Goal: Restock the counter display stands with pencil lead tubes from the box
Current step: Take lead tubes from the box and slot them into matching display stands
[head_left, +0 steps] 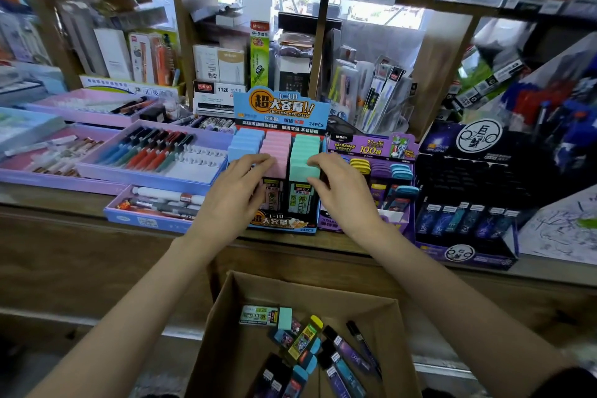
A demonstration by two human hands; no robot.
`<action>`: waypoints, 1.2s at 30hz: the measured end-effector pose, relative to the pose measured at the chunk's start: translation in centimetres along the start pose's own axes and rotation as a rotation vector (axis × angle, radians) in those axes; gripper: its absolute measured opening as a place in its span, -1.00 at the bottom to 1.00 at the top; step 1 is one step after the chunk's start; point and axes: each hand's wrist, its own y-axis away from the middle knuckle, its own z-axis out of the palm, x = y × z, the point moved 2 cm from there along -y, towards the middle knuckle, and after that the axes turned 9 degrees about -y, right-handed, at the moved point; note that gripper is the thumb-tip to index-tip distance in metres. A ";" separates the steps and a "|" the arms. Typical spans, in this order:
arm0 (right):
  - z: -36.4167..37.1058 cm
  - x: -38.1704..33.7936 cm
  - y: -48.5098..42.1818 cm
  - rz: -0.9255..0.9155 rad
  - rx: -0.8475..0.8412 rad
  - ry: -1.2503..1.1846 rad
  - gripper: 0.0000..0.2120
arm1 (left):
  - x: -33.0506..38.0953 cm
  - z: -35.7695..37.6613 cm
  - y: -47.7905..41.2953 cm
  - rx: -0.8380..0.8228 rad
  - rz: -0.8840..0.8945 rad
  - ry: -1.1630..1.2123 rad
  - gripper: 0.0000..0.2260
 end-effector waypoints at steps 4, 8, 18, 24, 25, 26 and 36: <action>-0.1 0.3 -0.3 -0.113 0.018 0.228 -0.78 | 0.1 0.2 0.0 0.008 -0.015 0.020 -0.62; 0.3 0.6 -0.6 -0.040 -0.066 0.188 -0.68 | 0.1 -0.1 -0.2 0.029 -0.042 0.070 -0.63; 1.7 -0.6 -4.4 0.364 -0.110 -0.178 -0.53 | -3.3 1.4 -4.1 -0.030 -0.534 0.376 -0.52; 2.6 -0.7 -5.6 0.387 -0.194 -0.011 -0.66 | -4.2 1.7 -4.2 -0.012 -0.522 0.455 -0.57; 2.5 -0.6 -5.6 0.376 -0.207 -0.011 -0.66 | -4.3 1.6 -4.1 -0.025 -0.516 0.470 -0.57; 2.4 -0.4 -5.5 0.362 -0.218 -0.007 -0.66 | -4.4 1.5 -4.1 -0.039 -0.510 0.479 -0.57; 2.2 0.3 -3.3 0.043 -0.283 0.321 -0.44 | -3.1 -1.3 -1.3 0.054 -0.390 0.317 -0.61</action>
